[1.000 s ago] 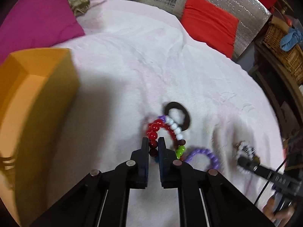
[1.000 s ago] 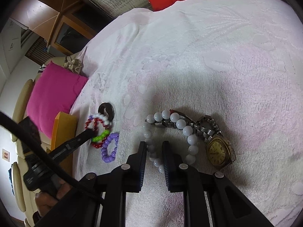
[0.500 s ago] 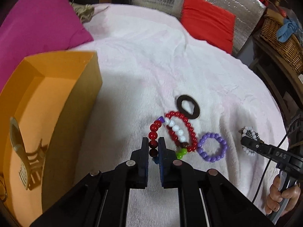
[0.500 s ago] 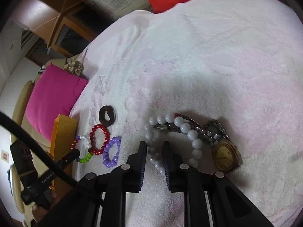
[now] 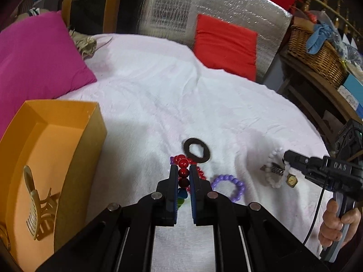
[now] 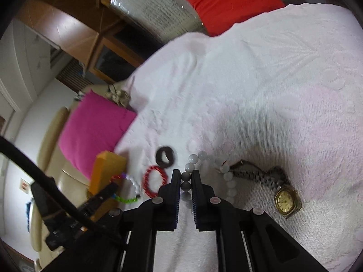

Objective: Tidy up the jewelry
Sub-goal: 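Grasp the multicolour bead bracelet with the left tool while the right tool grasps the pearl bracelet, then carry both bracelets into the orange box and open both tools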

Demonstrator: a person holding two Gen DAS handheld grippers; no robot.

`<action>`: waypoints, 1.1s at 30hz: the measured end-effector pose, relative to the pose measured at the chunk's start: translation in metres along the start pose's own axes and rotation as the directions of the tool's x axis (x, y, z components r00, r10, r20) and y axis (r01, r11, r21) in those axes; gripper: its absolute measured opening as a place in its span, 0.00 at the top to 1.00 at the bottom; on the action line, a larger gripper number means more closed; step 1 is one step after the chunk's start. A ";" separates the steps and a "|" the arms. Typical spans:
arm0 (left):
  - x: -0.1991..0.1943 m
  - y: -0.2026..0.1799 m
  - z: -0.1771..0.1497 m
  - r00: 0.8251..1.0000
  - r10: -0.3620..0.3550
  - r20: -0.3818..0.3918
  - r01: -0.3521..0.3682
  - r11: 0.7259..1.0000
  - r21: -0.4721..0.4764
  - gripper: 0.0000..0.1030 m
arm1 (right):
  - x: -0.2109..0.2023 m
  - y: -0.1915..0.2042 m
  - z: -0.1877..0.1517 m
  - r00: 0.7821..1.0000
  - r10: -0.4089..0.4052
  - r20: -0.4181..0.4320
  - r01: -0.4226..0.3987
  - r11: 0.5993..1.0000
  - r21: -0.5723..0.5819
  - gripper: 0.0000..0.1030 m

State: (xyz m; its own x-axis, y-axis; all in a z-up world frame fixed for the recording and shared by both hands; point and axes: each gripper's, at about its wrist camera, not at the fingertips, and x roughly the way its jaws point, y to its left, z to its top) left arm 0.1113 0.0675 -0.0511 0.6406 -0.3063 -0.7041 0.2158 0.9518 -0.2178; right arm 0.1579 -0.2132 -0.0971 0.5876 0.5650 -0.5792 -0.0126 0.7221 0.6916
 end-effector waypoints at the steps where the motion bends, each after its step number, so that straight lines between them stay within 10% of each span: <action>1: -0.002 -0.002 0.000 1.000 -0.004 0.011 0.004 1.000 0.007 0.91 | -0.005 0.000 0.002 1.000 0.016 0.022 -0.016 1.000 0.006 0.90; 9: -0.018 -0.014 0.002 0.997 -0.033 0.068 0.031 0.999 0.040 0.91 | -0.034 0.009 0.008 0.986 0.088 0.145 -0.087 0.996 -0.008 0.89; 33: -0.107 0.001 -0.030 0.981 0.009 0.195 -0.005 1.000 -0.023 0.91 | -0.027 0.090 -0.030 0.959 0.265 0.100 -0.250 0.957 -0.147 0.89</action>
State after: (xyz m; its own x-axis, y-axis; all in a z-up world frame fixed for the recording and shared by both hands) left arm 0.0212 0.1018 0.0037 0.7739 -0.2944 -0.5607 0.1960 0.9533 -0.2300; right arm 0.1165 -0.1518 -0.0318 0.6406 0.6938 -0.3290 -0.2776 0.6087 0.7432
